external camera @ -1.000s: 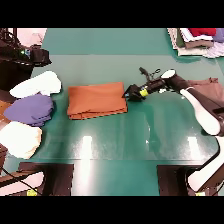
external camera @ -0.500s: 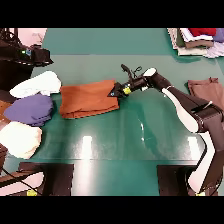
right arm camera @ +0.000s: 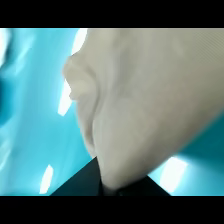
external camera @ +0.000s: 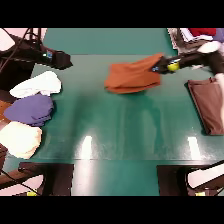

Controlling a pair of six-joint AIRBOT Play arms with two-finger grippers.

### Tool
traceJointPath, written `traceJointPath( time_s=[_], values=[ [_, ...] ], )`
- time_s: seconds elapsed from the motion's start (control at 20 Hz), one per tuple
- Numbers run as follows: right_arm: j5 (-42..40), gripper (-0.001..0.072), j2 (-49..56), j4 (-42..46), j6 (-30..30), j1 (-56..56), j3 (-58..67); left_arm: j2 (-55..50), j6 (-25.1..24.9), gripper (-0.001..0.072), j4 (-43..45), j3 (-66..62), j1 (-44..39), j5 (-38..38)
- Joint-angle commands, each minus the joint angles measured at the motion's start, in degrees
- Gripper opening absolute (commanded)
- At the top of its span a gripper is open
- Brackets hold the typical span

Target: Fold the shirts.

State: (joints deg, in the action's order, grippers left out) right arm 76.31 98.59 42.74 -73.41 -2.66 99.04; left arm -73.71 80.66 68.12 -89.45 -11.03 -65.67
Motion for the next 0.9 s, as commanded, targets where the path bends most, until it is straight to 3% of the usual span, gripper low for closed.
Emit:
traceJointPath(
  time_s=[0.0, 0.25, 0.55, 0.85],
  values=[
    [-0.17, 0.0014, -4.85, 5.38, -2.03, 14.43, 0.07, -0.04, -0.11, 0.0029, 0.04, 0.00, -3.96, 4.02],
    [-5.86, 0.0014, -4.85, 4.92, -2.03, 27.26, 0.07, -0.11, -0.07, 0.0028, 0.07, 0.00, -6.75, 5.64],
    [-11.23, 0.0013, -4.87, 4.90, -1.97, 30.62, 1.81, -0.33, -0.07, 0.0028, 0.24, 0.00, -6.73, 5.70],
    [-6.97, 0.0013, -4.90, 4.92, -1.95, 31.47, 13.35, -0.33, -0.07, 0.0029, 0.24, 0.00, -6.73, 5.62]
  ],
)
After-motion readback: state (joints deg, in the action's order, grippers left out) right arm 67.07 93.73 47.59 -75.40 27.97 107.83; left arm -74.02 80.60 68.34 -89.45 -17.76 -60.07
